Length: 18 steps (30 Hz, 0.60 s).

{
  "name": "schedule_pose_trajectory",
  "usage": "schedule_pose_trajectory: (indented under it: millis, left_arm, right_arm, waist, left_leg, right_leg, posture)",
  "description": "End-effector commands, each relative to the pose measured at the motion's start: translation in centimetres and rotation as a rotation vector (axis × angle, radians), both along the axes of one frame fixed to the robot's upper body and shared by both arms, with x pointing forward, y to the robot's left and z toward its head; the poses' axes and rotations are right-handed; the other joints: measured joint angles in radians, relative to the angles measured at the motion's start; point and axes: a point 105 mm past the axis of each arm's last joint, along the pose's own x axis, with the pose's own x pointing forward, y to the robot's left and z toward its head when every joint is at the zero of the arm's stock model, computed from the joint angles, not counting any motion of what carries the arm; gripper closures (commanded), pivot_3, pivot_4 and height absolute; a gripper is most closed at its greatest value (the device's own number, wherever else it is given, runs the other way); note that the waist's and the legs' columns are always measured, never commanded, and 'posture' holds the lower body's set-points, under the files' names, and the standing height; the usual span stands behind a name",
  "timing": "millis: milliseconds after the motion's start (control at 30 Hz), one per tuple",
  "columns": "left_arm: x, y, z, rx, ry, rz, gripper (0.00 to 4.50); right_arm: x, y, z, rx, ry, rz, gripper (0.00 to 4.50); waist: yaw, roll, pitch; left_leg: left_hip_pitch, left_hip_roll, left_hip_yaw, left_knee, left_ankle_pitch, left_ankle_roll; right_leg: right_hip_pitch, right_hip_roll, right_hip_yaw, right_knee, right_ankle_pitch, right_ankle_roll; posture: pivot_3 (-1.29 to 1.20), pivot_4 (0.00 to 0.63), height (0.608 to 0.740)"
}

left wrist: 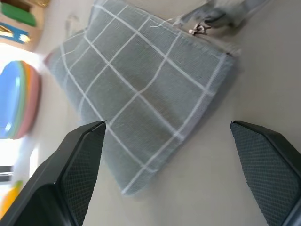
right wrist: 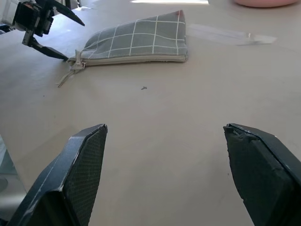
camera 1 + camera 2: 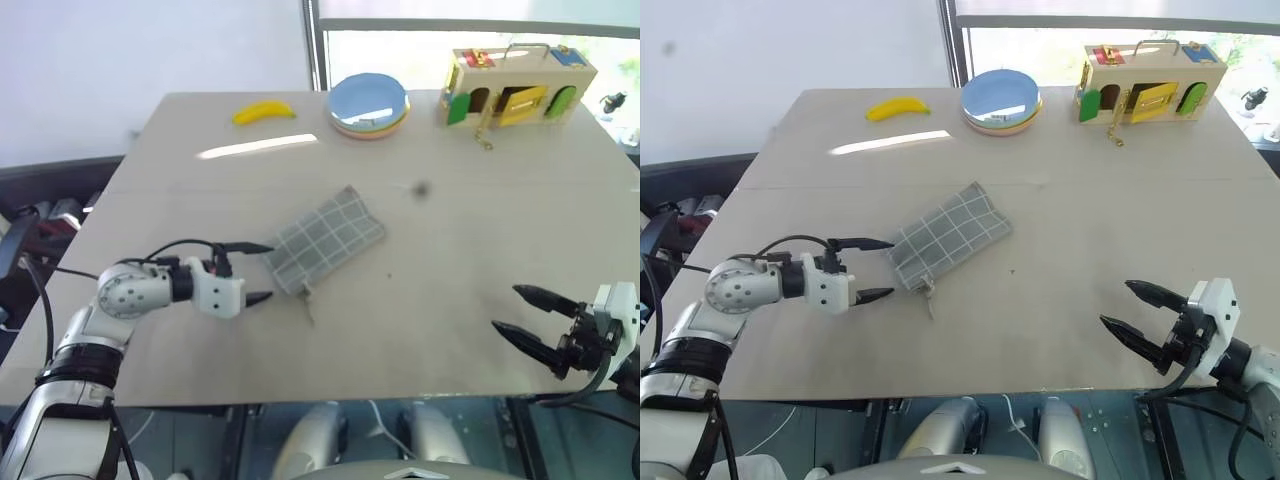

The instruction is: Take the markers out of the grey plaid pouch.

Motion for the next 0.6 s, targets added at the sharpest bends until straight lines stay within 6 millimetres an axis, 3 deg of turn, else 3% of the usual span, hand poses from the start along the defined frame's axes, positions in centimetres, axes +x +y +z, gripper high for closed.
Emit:
schedule_pose_trajectory:
  millis: [33,133,167,233,367,400,467,500,600]
  left_arm:
    - [-0.5,-1.1,-3.1,0.014,0.061,-0.014,0.10]
    - [-0.4,-3.2,-3.7,-0.042,0.048,-0.036,0.10]
    - [-0.2,-3.8,-3.7,-0.060,0.031,-0.036,0.33]
    - [0.4,-4.4,-3.4,-0.083,-0.018,-0.028,0.91]
    - [1.8,-4.9,-1.9,-0.083,-0.160,-0.027,3.01]
    - [2.2,-4.9,-1.6,-0.089,-0.188,-0.025,3.24]
    - [2.6,-5.0,-1.1,-0.100,-0.224,-0.019,4.14]
    - [2.7,-5.0,-1.0,-0.108,-0.233,-0.019,4.45]
    - [2.9,-5.6,-0.3,-0.165,-0.263,-0.016,4.45]
  right_arm:
    - [0.0,-0.1,0.9,-0.016,-0.038,0.004,0.48]
    - [0.2,-0.1,1.0,-0.020,-0.041,0.006,0.48]
    - [0.2,-0.1,1.1,-0.019,-0.043,0.006,0.48]
    - [0.3,0.0,1.1,-0.019,-0.045,0.008,0.48]
    - [0.4,0.1,1.1,-0.018,-0.045,0.011,0.48]
    - [0.4,0.1,1.1,-0.018,-0.046,0.013,0.48]
    - [0.5,0.2,1.2,-0.018,-0.048,0.015,0.48]
    - [0.6,0.2,1.2,-0.018,-0.049,0.016,0.48]
    - [0.8,0.3,1.4,-0.015,-0.057,0.016,0.48]
  waist:
    - [0.002,0.004,-0.002]
    - [0.012,0.007,-0.005]
    - [0.014,0.007,-0.005]
    - [0.017,0.007,-0.005]
    - [0.024,0.004,-0.003]
    - [0.025,0.004,-0.003]
    - [0.026,0.004,-0.003]
    - [0.026,0.005,-0.003]
    - [0.026,0.005,-0.003]
  left_leg:
    - [0.000,0.000,0.000,0.000,0.000,0.000]
    - [0.003,-0.001,0.000,0.000,0.000,0.000]
    - [0.004,-0.001,0.000,0.000,0.000,0.000]
    - [0.007,-0.001,0.000,0.000,0.000,0.000]
    - [0.007,-0.001,-0.001,0.000,0.000,0.000]
    - [0.007,-0.001,-0.001,0.000,0.000,0.000]
    - [0.007,-0.001,0.000,0.000,0.000,0.000]
    - [0.008,-0.001,-0.001,0.000,0.000,0.000]
    - [0.009,-0.001,-0.001,0.000,0.000,0.000]
  right_leg:
    - [0.000,0.000,0.000,0.000,0.000,0.000]
    - [0.004,-0.001,0.000,0.000,0.000,0.000]
    - [0.005,-0.001,0.000,0.000,0.000,0.000]
    - [0.008,0.000,0.000,0.000,0.000,0.001]
    - [0.008,0.000,-0.001,-0.001,0.000,0.001]
    - [0.008,0.000,-0.001,-0.001,0.000,0.001]
    - [0.008,0.000,-0.001,0.000,0.000,0.001]
    - [0.009,0.000,-0.001,0.000,0.000,0.001]
    - [0.010,0.000,-0.001,0.000,0.000,0.001]
  posture:
    - [0.00,0.150,0.740]
    - [0.00,0.150,0.740]
    - [0.00,0.150,0.740]
    - [0.00,0.150,0.740]
    - [0.00,0.150,0.740]
    - [0.00,0.150,0.740]
    - [0.00,0.150,0.740]
    - [0.00,0.150,0.740]
    - [0.00,0.150,0.740]
